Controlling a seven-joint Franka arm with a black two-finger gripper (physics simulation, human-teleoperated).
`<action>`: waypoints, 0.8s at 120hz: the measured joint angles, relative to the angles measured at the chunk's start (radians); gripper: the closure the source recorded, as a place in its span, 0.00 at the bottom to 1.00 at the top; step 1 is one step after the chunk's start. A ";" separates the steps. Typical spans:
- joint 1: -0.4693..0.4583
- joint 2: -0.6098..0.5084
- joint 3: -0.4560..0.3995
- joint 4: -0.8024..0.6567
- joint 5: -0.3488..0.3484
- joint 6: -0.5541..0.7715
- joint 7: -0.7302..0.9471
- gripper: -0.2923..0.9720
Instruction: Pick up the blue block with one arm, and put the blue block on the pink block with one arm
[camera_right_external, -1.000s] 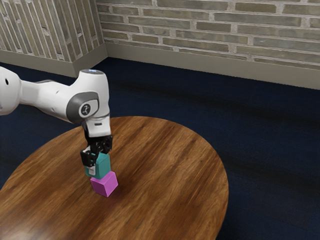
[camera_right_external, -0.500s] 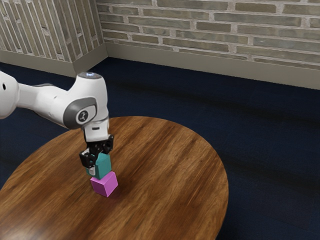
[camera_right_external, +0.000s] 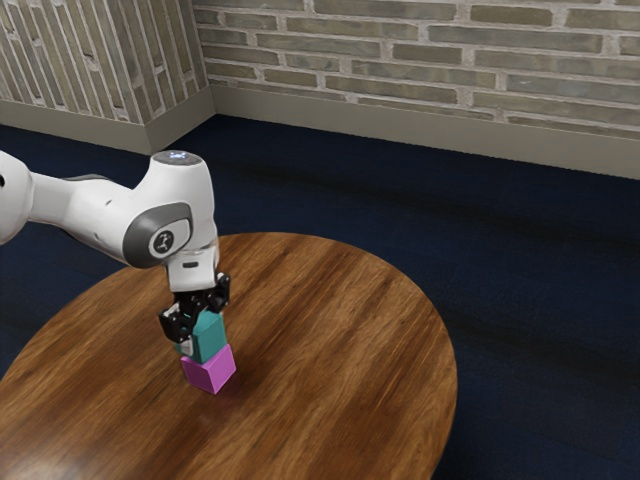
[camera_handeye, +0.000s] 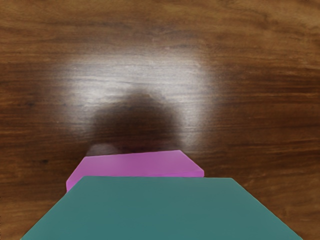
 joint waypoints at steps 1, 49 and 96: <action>0.000 0.000 0.000 0.000 0.000 0.000 0.001 0.41; -0.020 -0.176 -0.001 0.011 -0.067 -0.091 0.025 0.26; -0.089 -0.200 0.015 0.497 -0.057 -0.515 -0.222 0.24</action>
